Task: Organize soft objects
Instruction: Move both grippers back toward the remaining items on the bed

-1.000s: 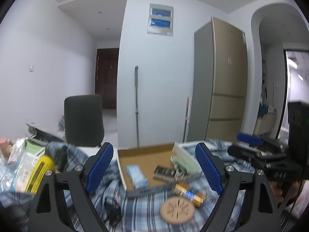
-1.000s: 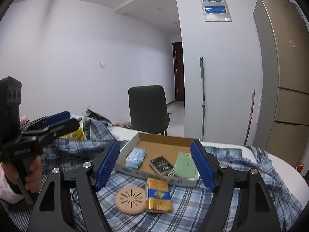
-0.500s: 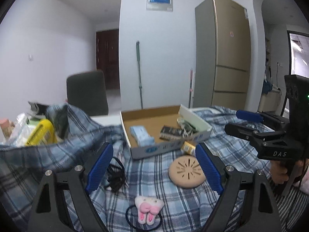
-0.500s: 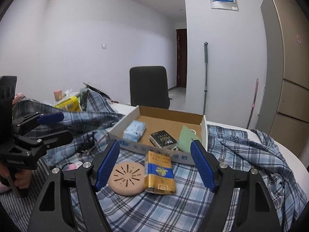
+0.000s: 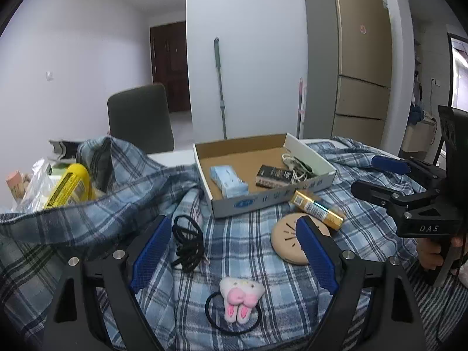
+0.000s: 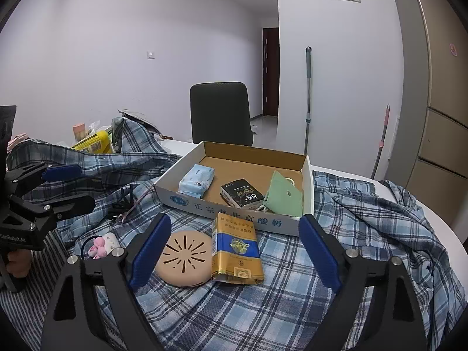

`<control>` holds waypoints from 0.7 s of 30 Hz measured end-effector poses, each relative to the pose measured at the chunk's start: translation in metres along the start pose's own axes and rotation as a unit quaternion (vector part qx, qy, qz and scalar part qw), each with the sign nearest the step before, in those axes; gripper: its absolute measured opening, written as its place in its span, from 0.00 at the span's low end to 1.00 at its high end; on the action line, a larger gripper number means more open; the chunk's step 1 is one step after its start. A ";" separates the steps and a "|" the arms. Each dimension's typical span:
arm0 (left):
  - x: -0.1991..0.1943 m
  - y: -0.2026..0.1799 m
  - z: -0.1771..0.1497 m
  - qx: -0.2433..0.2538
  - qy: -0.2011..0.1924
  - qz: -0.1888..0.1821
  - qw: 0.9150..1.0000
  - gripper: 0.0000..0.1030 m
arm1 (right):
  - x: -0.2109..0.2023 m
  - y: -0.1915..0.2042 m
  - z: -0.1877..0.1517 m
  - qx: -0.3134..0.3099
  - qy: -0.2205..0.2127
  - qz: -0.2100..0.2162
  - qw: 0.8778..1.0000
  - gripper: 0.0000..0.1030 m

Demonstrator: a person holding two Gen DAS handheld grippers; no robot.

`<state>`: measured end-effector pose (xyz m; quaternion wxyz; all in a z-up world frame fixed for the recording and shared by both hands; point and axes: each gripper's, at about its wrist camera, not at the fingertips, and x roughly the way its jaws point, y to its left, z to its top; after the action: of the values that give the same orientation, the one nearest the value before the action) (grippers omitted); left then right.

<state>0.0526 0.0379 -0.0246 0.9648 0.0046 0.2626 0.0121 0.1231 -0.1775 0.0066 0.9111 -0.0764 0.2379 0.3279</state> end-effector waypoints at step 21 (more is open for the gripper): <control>0.027 0.005 -0.021 -0.001 0.128 -0.013 0.992 0.92 | 0.005 0.001 -0.001 -0.002 0.014 -0.004 1.000 0.95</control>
<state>0.0646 0.0432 -0.0563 0.9235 -0.0014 0.3837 0.0003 0.1252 -0.1742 0.0030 0.9087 -0.0842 0.2495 0.3238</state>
